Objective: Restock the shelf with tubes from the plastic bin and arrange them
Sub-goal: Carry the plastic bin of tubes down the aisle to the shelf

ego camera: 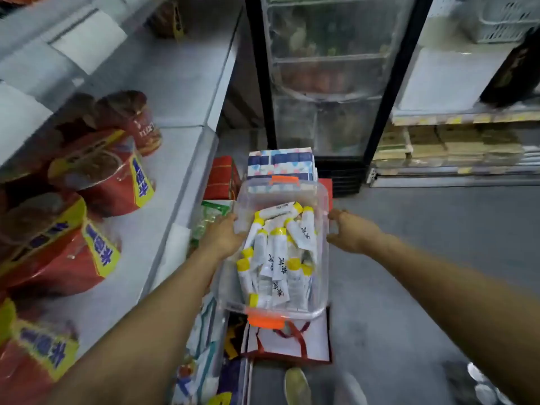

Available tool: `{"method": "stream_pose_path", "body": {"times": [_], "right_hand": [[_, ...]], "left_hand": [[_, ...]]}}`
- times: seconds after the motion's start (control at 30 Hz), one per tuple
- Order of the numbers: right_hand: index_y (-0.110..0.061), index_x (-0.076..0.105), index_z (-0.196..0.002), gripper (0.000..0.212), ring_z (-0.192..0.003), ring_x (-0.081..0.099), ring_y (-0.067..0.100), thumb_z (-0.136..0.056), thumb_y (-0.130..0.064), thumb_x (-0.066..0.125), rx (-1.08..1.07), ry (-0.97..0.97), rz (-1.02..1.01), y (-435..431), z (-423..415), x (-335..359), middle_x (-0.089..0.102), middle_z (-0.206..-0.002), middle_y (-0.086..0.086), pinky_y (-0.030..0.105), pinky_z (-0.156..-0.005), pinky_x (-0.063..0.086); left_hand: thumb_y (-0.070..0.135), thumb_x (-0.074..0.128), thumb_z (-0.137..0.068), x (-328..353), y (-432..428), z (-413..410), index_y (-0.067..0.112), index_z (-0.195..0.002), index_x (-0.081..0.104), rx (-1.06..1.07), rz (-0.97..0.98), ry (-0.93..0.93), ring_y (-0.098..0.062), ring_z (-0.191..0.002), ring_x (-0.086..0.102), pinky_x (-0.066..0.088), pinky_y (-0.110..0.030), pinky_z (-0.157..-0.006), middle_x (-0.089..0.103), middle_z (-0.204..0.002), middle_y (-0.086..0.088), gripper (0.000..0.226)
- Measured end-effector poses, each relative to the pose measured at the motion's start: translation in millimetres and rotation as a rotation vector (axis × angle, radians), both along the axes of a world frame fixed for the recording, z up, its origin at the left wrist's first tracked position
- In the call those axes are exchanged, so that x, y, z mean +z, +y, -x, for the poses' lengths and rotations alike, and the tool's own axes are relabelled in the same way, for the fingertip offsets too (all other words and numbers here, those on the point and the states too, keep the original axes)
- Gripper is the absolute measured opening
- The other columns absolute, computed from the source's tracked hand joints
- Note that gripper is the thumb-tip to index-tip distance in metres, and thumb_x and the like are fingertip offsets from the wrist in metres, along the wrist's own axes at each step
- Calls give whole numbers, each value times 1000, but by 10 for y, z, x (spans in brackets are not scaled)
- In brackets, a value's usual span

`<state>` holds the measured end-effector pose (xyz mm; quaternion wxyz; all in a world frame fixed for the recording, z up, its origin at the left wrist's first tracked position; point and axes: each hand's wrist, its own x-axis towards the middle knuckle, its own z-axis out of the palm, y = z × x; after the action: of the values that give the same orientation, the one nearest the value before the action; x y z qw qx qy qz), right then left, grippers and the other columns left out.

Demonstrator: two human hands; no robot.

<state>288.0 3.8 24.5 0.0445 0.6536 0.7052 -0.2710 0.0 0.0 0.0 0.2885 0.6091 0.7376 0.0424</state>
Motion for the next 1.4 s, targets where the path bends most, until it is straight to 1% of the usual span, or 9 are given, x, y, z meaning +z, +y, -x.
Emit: {"method": "stream_pose_path", "body": {"times": [0.1,0.23,0.37,0.43,0.63,0.8,1.03,1.23,1.4], "right_hand": [[-4,40,-136,58,-115,54,34,-88,-27,62,-150,53,119,100,121,-243,50,-136,18,34,-91,45],[1,44,-128,45,-78,52,25,-91,-19,61,-447,261,317,108,243,-521,52,-110,16,28,-51,43],[-7,54,-85,12,-73,51,24,-90,-15,61,-715,508,360,163,290,-832,53,-87,13,28,-54,41],[-12,49,-72,22,-61,47,20,-90,-12,61,-851,614,347,216,301,-934,49,-74,11,28,-54,38],[-9,52,-82,15,-57,45,19,-90,-18,61,-985,681,458,288,156,-947,48,-68,8,29,-58,40],[-8,48,-73,23,-54,46,21,-92,-16,57,-962,679,453,234,-227,-881,48,-65,10,29,-57,39],[-5,49,-70,25,-51,47,23,-93,-13,57,-978,642,356,343,-1267,-583,49,-63,13,28,-53,40],[-3,49,-76,20,-52,44,23,-90,-11,61,-1014,608,271,506,-2626,-372,48,-65,13,29,-51,39],[-2,50,-81,21,-50,43,22,-87,-14,66,-1016,568,210,744,-3936,-168,48,-64,12,26,-48,39]], "left_hand": [[45,58,-73,-366,118,127,8,-144,35,199,97,-112,-34,-127,49,44,-42,-102,44,-144,-19,83],[24,59,-90,-697,216,158,-2,-149,20,506,224,-195,-35,-134,40,40,-38,-106,33,-151,-20,75],[25,63,-89,-914,381,145,-4,-137,43,655,239,-314,-33,-117,53,39,-29,-83,50,-137,-19,58],[26,65,-87,-942,465,136,-3,-128,52,728,206,-415,-29,-103,56,39,-28,-78,57,-124,-16,52],[33,67,-80,-860,608,99,12,-86,60,894,202,-602,-21,-63,46,40,-29,-62,50,-71,-6,23],[36,65,-81,-664,610,-148,18,-96,59,844,266,-583,-17,-56,45,37,-25,-53,50,-68,-2,24],[19,60,-88,-297,886,-1109,14,-65,54,627,313,-570,-14,-43,47,44,-20,-48,52,-51,-1,24],[35,73,-80,-23,1307,-2480,12,-110,65,385,297,-530,-30,-88,67,58,-42,-76,71,-99,-11,39],[38,76,-77,192,1692,-3818,-2,-102,65,241,253,-413,-29,-68,62,52,-34,-58,63,-76,-13,49]]}}
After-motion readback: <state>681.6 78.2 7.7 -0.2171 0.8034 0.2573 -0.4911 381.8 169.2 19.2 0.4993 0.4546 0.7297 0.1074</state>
